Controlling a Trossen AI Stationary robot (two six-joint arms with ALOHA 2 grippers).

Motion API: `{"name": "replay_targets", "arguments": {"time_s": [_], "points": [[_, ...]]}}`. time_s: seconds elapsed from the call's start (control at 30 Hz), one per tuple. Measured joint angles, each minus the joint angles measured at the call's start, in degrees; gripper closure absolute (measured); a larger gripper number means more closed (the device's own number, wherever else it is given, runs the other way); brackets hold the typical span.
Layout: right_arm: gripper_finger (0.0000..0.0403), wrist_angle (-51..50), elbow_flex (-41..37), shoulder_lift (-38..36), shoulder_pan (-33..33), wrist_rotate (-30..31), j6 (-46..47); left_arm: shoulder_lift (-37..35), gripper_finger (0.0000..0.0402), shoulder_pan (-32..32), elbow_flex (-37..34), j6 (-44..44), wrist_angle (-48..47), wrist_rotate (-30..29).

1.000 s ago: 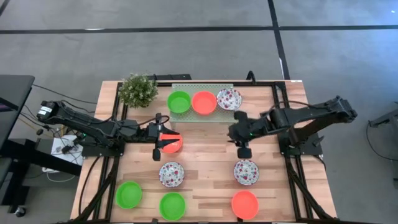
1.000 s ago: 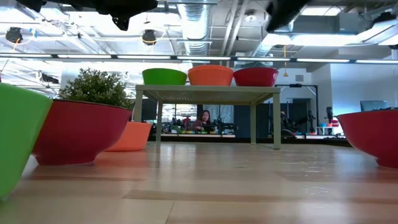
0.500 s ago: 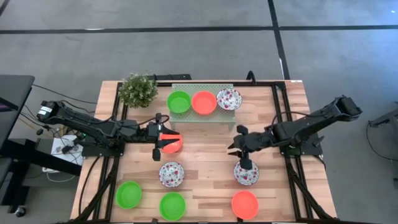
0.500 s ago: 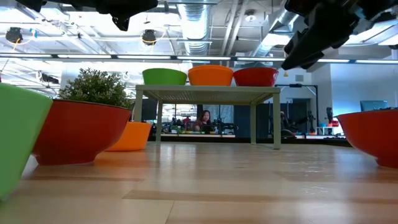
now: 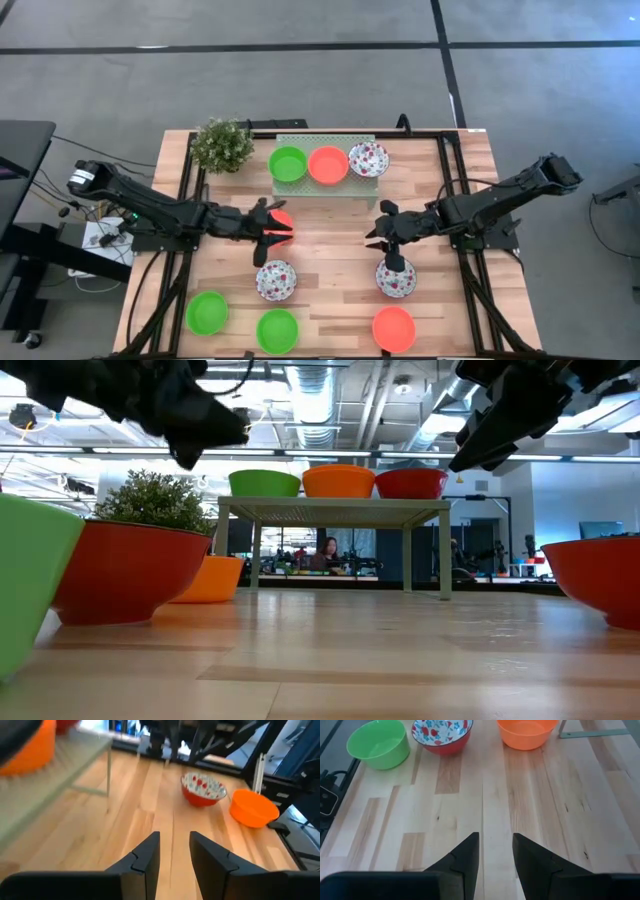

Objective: Pick & Place Mini bowls
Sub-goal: Stack the orange bowl on the orange bowl on the shelf

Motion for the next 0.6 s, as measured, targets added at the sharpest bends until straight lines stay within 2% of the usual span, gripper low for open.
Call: {"name": "replay_targets", "arguments": {"time_s": [0.17,0.3,0.43,0.6], "points": [[0.029,-0.02,0.0,0.02,0.0,-0.93,-0.04,1.85,0.0295,0.24,0.24,-2.45,-2.23,-0.51],[0.029,-0.04,0.0,0.02,0.0,-0.94,-0.04,1.55,0.0295,0.19,5.66,-6.35,-16.59,-2.9],[0.029,-0.58,0.0,0.02,-0.02,-0.96,-0.24,2.63,0.0296,0.56,12.32,-13.8,-31.99,-3.56],[0.029,-0.96,0.0,0.02,-0.02,-0.95,-0.22,4.6,0.0295,0.5,13.72,-20.37,-35.3,-3.01]]}}
